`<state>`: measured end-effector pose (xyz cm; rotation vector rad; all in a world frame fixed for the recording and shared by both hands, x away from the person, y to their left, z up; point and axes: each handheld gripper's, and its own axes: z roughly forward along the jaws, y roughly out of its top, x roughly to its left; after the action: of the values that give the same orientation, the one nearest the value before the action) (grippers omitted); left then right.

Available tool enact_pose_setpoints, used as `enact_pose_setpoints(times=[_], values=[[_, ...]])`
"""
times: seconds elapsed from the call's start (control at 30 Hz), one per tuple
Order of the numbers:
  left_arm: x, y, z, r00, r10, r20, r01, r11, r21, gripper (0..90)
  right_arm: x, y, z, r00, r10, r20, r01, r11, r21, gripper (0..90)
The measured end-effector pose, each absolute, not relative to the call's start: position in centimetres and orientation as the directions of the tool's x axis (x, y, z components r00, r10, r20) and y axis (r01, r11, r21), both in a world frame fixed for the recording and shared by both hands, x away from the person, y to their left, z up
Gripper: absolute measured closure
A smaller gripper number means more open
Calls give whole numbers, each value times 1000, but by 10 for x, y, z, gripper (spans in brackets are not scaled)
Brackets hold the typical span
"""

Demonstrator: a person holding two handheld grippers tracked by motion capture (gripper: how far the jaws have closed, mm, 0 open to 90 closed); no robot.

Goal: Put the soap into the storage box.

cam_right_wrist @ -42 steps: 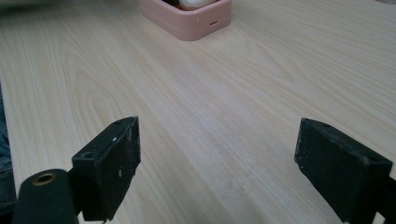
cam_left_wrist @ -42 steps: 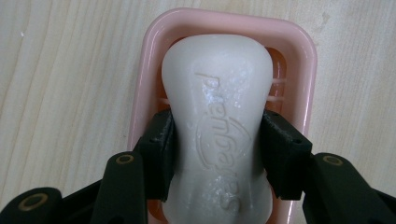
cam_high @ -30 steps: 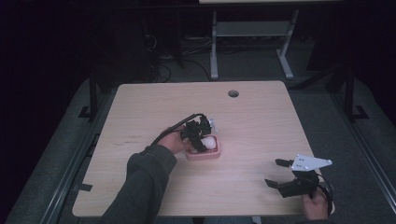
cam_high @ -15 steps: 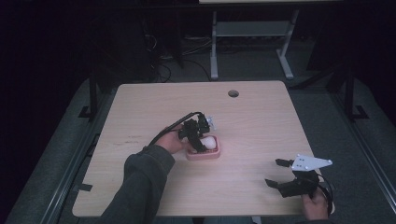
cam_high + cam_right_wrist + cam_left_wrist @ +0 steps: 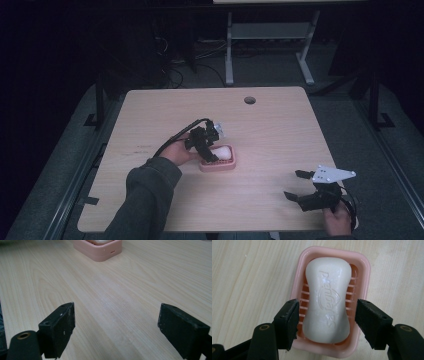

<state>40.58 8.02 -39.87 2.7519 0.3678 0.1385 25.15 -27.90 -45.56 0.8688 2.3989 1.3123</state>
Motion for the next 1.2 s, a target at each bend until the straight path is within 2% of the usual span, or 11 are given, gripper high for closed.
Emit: enact_pose_setpoints(times=[0.73, 1.2], values=[[393, 109, -394, 948, 313, 51, 268, -878, 395, 348, 252, -278, -456, -778, 627, 43, 383, 418, 824, 141], [381, 116, -394, 951, 305, 53, 258, -876, 407, 344, 252, -278, -456, -774, 632, 44, 389, 419, 820, 140]])
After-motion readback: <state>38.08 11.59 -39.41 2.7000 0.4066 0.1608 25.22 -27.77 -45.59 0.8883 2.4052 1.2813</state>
